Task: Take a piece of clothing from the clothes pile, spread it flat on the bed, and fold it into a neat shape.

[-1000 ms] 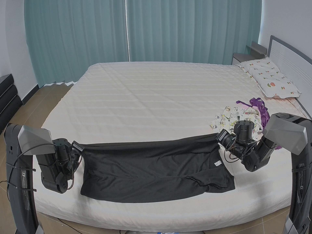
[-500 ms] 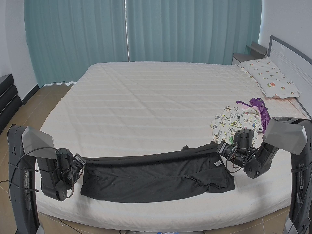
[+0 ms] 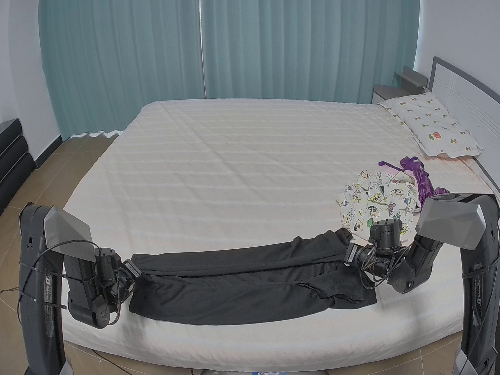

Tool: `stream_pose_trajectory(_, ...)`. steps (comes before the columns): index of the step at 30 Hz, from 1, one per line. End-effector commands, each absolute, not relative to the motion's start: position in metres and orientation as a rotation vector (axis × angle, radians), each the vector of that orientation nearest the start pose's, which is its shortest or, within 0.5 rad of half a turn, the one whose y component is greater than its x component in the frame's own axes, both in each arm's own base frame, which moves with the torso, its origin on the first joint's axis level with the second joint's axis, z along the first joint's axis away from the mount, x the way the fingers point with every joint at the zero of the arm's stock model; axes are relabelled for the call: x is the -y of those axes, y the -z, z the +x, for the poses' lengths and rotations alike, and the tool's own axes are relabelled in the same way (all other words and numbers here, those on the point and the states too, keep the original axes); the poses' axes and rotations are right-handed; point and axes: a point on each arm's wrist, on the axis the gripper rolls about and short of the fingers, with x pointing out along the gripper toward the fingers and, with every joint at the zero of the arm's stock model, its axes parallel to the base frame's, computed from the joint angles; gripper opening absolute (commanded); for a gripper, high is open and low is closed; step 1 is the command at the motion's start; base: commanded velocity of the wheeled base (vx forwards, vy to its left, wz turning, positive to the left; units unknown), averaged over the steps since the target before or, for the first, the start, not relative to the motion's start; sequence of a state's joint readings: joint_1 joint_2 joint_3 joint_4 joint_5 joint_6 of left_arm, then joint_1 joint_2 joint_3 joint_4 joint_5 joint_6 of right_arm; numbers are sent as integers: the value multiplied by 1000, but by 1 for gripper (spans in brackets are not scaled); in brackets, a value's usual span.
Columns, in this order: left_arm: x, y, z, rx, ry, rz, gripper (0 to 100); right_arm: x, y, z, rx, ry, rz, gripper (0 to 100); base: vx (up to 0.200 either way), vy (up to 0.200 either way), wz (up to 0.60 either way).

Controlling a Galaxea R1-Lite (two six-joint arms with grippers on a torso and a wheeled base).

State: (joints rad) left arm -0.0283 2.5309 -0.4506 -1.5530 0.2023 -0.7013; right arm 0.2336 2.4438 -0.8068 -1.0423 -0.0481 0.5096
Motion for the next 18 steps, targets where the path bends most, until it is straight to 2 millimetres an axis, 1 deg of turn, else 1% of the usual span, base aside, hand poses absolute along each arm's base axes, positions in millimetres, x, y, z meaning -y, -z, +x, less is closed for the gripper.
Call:
stream_pose_trajectory(1, 6, 73, 312, -453, -342, -617, 0, -87, 46, 368, -628, -26, 406, 0, 0, 0, 0)
stream_pose_trajectory(5, 8, 75, 307, -480, -337, -586, 0, -86, 48, 364, -644, -31, 373, 0, 0, 0, 0)
stream_pose_trajectory(9, 8, 79, 306, -494, -338, -569, 0, -87, 49, 364, -645, -35, 369, 0, 0, 0, 0)
stream_pose_trajectory(18, 9, 80, 302, -511, -336, -552, 0, -87, 51, 362, -672, -29, 358, 0, 0, 0, 0)
